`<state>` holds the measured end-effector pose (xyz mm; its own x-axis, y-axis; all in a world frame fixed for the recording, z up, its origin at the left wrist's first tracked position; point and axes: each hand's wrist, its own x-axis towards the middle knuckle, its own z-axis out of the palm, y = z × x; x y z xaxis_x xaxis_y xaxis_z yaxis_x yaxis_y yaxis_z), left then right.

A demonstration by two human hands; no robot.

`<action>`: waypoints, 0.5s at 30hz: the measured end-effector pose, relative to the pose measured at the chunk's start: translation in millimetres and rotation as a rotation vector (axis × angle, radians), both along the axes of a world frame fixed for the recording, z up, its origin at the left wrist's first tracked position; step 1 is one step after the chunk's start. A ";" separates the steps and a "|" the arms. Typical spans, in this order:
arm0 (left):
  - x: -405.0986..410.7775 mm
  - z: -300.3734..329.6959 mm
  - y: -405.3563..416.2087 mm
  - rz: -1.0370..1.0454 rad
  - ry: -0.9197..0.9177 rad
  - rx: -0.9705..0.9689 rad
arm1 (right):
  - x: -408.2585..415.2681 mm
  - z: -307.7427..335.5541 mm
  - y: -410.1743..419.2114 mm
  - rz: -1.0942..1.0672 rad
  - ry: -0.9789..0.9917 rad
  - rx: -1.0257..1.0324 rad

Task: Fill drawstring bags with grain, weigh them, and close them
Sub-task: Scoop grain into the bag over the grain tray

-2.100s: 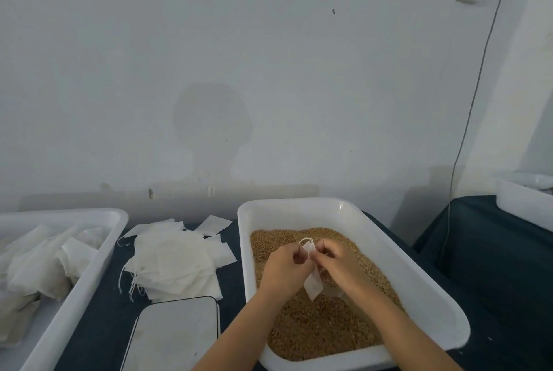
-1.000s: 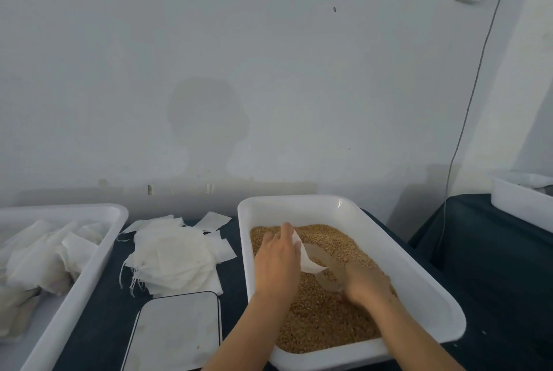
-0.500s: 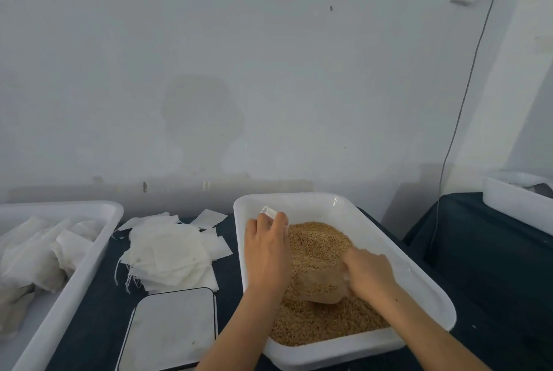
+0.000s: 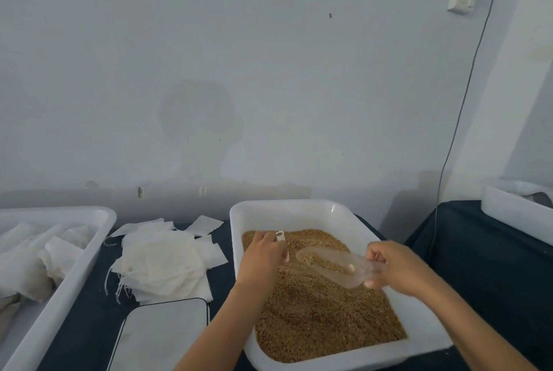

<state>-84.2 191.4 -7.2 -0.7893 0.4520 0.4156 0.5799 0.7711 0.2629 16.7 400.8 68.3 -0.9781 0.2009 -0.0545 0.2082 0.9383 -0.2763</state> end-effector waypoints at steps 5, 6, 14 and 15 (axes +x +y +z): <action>4.9 1.0 3.0 -0.193 0.024 0.019 | -5.5 22.7 -4.4 -0.039 0.049 0.173; 5.8 1.4 3.1 -0.219 0.027 0.024 | -7.1 25.6 -5.8 -0.033 0.060 0.217; 12.3 5.4 0.8 -0.294 0.057 0.207 | -17.6 47.5 -9.6 0.030 0.105 0.425; 13.1 5.9 0.4 -0.305 0.061 0.226 | -18.5 49.7 -10.5 0.044 0.100 0.444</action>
<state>-71.1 191.8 -1.3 -0.6033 0.5537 0.5740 0.7937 0.4874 0.3641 -1.8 390.3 118.0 -0.9822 0.1418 0.1230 0.1585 0.9777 0.1381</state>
